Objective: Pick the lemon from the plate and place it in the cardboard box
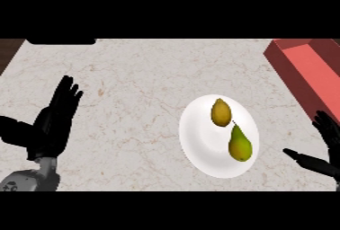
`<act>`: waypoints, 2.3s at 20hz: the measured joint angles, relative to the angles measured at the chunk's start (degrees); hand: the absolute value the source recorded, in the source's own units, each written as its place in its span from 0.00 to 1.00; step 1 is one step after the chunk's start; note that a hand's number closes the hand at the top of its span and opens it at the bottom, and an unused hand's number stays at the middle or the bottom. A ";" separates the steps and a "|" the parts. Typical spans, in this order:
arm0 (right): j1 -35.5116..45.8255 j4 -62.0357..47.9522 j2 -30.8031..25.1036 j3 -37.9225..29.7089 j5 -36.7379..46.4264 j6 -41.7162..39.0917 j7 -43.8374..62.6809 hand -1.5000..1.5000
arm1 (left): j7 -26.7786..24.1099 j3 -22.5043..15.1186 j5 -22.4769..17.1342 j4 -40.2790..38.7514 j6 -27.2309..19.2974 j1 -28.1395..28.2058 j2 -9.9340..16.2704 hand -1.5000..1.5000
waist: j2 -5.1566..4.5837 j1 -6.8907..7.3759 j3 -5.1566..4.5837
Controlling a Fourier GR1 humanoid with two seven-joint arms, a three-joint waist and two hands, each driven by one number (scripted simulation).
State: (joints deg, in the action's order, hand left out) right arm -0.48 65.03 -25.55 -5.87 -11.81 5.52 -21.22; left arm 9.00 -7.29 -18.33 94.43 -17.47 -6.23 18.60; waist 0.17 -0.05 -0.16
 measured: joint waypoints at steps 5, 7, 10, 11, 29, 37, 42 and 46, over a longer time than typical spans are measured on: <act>-0.59 9.50 -5.77 3.54 -0.66 -6.98 13.08 0.00 | -0.18 0.13 0.67 0.41 0.18 0.88 -0.29 0.50 | 0.04 -0.19 0.03; -0.73 14.94 -6.50 3.96 -1.90 -7.92 18.46 0.00 | 0.25 1.23 0.33 0.19 0.72 0.15 0.02 0.50 | 0.02 -0.29 0.05; -0.43 20.43 -5.87 3.74 -3.14 -8.46 23.72 0.00 | -0.46 2.10 0.48 -0.94 2.11 0.29 -0.61 0.50 | -0.03 -0.23 0.08; 0.12 21.40 -5.48 3.54 -3.35 -8.57 25.11 0.00 | -0.67 2.46 0.35 -0.69 2.83 0.98 -0.70 0.50 | -0.05 -0.15 0.09; 6.49 26.47 5.90 6.37 6.57 -6.95 40.81 0.00 | 2.44 5.81 5.65 1.40 5.76 1.06 -5.41 0.50 | -0.14 0.14 0.15; 8.91 22.48 9.95 5.40 11.49 -6.36 40.12 0.00 | 1.17 7.58 7.40 0.30 7.95 1.79 -7.64 0.50 | -0.14 0.14 0.16; 11.40 19.94 12.62 5.44 13.59 -6.06 40.18 0.00 | 2.85 8.51 8.48 0.66 8.36 0.21 -8.40 0.50 | -0.16 0.14 0.16; 12.13 19.14 13.96 5.42 14.69 -6.69 40.24 0.00 | 2.74 8.58 9.59 0.50 8.81 0.17 -9.55 0.50 | -0.15 0.12 0.16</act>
State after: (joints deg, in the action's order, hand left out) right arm 11.65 84.17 -11.60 -0.45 2.88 -1.17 19.01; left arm 11.74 1.29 -8.74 94.93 -8.66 -6.06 9.04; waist 0.01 0.07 0.00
